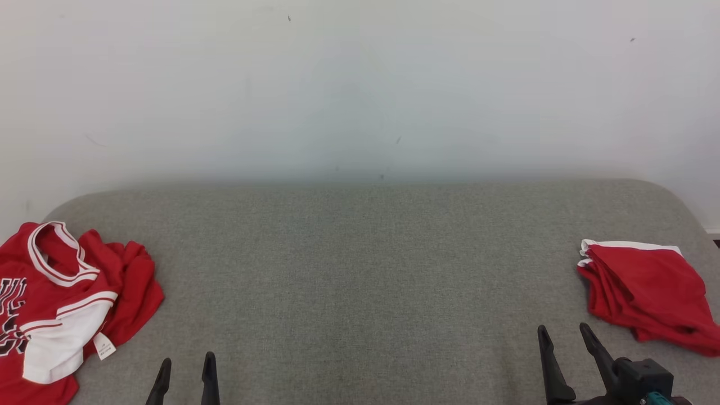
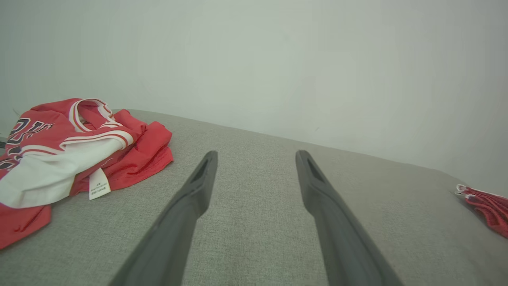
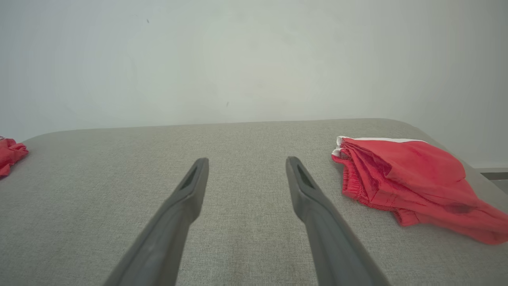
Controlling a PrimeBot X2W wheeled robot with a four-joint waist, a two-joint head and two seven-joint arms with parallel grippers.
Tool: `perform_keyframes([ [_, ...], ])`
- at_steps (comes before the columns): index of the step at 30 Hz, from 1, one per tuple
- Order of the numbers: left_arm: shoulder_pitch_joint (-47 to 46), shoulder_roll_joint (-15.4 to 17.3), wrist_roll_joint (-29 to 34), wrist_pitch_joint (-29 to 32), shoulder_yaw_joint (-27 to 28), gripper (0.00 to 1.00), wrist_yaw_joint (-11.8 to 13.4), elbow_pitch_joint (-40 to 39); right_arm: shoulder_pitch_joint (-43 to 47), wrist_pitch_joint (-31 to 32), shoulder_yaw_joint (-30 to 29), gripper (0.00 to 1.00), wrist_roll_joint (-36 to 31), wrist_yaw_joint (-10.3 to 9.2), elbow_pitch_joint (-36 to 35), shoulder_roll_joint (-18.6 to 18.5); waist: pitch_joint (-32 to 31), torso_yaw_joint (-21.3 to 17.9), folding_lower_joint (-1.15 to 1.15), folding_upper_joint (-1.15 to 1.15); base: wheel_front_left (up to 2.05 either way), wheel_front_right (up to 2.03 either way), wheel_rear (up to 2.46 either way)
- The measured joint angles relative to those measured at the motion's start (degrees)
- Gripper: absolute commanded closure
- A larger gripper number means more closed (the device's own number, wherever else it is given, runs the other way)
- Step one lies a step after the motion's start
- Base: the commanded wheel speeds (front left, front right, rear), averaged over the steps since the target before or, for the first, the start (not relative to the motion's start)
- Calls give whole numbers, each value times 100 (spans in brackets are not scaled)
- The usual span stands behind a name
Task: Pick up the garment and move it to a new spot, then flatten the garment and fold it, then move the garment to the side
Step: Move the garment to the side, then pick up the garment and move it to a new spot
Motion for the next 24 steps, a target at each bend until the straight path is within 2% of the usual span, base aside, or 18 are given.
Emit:
perform_keyframes([
  [9, 1, 82, 212, 0, 240, 0, -49, 325, -168, 81, 26, 0, 48, 0, 165, 79, -60, -37, 1, 1, 0, 0, 0],
  [24, -163, 147, 197, 0, 70, 0, -76, 499, -164, -136, 15, 0, 396, 0, 503, 86, -45, 110, 1, 1, 0, 0, 0],
])
